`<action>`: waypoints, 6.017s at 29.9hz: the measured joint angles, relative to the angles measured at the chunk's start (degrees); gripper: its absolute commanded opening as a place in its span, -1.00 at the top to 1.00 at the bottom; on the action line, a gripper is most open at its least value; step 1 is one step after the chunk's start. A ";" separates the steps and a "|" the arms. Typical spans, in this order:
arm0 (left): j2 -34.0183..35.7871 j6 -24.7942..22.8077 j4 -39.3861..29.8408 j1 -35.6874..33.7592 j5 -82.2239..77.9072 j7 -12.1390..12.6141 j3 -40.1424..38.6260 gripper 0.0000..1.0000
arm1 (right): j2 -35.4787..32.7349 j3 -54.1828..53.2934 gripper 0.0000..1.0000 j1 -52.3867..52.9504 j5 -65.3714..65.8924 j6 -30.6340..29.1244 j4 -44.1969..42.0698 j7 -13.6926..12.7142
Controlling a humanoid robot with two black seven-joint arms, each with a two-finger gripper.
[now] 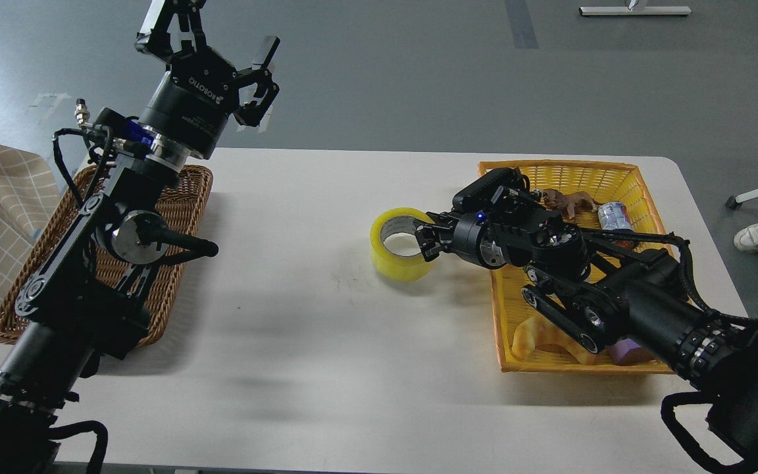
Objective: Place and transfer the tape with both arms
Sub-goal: 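Set the tape roll on the table and open the right gripper, then raise the right arm away from the tape roll, then reach the left gripper toward the tape roll on the table, then close the left gripper on the tape roll's edge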
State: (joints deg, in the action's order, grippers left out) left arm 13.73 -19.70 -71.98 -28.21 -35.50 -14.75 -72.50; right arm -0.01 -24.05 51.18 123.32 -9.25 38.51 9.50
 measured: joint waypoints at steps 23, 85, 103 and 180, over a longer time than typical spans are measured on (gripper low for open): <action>0.78 -0.03 0.36 0.00 0.00 -0.02 -0.02 -0.96 | 0.01 0.39 0.14 -0.90 -5.55 1.48 0.35 0.40; -2.71 1.34 -3.87 3.34 -14.39 -9.83 1.61 -0.96 | -14.18 -58.43 -0.98 -31.62 -75.30 -15.29 51.54 7.23; -5.95 31.30 0.20 -2.16 -58.67 -12.17 20.94 -0.96 | -12.85 -58.15 -0.98 -31.76 -75.23 -7.62 51.15 7.02; -13.73 38.39 58.13 -23.96 -63.46 -13.24 75.91 -0.88 | -13.26 -60.25 -0.99 -38.33 -74.89 -6.45 49.99 6.04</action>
State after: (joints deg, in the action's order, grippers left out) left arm 0.00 18.68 -13.85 -52.17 -98.96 -27.99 3.41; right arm -13.27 -84.30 12.84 48.43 -15.70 88.50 15.55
